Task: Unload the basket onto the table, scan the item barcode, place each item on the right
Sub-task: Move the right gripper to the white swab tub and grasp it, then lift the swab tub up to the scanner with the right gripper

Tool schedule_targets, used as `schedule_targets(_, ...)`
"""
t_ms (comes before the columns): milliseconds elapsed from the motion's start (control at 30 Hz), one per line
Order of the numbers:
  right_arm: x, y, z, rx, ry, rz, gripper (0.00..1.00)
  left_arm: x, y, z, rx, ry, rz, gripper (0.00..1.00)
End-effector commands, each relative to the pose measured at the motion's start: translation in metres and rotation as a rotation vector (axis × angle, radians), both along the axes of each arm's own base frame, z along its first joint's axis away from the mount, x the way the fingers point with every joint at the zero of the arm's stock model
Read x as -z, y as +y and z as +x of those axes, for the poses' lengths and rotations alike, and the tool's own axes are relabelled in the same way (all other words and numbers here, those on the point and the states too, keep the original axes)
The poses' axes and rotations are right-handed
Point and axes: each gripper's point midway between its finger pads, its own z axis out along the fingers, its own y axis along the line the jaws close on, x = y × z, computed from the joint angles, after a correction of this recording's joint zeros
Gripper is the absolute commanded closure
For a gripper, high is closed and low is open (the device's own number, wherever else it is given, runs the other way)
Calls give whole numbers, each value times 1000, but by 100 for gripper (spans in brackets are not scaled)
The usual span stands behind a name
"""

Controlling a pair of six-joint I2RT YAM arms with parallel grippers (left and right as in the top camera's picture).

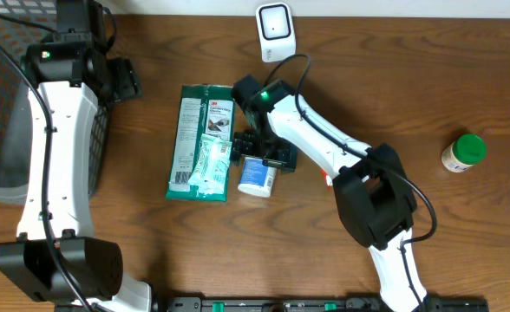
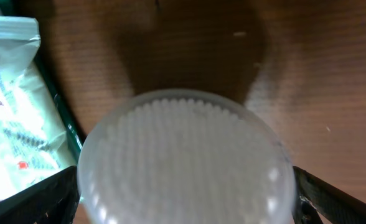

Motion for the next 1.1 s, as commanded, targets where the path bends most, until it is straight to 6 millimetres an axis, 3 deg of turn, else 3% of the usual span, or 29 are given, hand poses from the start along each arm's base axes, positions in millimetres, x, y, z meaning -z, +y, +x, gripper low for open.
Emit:
schedule_targets(0,15,-2,-4,-18,7,-25,1,6,9,-1,-6,24,30,22)
schedule_targets(600,8,-1,-4,-59,-35,-46,2,6,9,-1,-6,24,30,22)
schedule_targets(800,8,0,-6,-63,-39,-60,12,6,9,-1,-6,24,30,22)
schedule_targets(900,8,-1,-6,-63,-39,-60,25,6,9,-1,-6,24,30,22)
schedule_targets(1067,8,-3,-7,-65,-34,-64,31,6,9,-1,-6,24,30,22)
